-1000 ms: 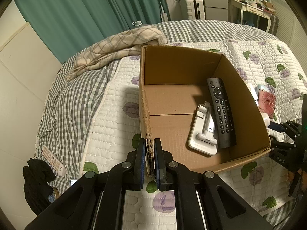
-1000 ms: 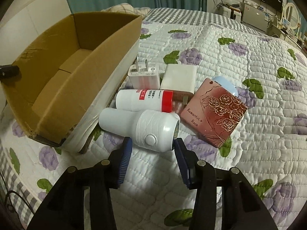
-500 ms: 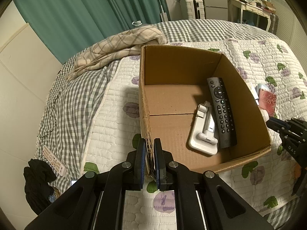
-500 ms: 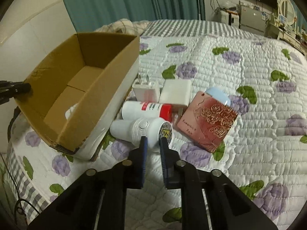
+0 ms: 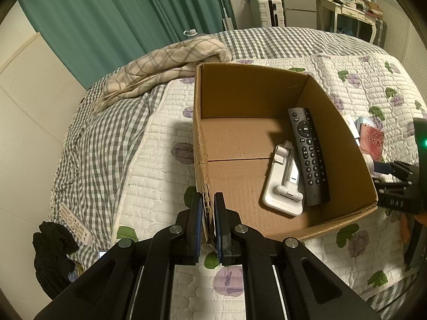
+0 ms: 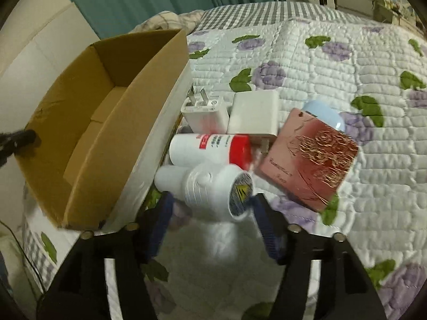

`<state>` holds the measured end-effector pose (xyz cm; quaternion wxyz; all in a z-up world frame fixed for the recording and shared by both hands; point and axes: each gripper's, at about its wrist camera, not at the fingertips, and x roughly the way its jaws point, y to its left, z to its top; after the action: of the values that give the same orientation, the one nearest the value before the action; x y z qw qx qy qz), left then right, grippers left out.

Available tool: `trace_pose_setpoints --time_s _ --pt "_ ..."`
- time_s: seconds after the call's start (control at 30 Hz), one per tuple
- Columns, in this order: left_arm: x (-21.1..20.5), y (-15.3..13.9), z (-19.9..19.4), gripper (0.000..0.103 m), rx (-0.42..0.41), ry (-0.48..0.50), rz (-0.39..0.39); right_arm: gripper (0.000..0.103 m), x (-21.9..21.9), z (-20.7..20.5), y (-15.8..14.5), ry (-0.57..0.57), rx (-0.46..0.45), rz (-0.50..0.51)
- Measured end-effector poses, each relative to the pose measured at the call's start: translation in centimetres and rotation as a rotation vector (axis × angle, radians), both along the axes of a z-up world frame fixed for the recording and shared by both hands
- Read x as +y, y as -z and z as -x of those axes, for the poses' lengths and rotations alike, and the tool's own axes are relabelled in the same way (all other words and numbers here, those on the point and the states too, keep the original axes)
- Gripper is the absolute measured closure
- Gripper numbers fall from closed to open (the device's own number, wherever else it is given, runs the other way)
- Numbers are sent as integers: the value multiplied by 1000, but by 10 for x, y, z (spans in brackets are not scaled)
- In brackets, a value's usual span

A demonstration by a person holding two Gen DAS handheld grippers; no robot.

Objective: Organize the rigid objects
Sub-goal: 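Lift the white bottle with the right tool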

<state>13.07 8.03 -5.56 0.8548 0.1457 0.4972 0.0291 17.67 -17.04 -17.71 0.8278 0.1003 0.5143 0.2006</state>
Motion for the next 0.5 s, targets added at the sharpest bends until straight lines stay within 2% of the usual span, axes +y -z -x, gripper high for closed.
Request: trace_pose_setpoints --time_s 0.07,0.17,0.23,0.4,0.5 --pt "0 0 0 96 0 1 0 24 -2 -7 4 20 20 -39" --pt "0 0 0 96 0 1 1 24 -5 -18 17 36 95 -96" --pt "0 0 -1 96 0 1 3 26 -5 -21 24 49 122 -86" --pt "1 0 -1 96 -1 2 -1 41 -16 -15 15 83 84 -129" --pt "1 0 -1 96 1 3 2 41 -16 -7 8 87 41 -106"
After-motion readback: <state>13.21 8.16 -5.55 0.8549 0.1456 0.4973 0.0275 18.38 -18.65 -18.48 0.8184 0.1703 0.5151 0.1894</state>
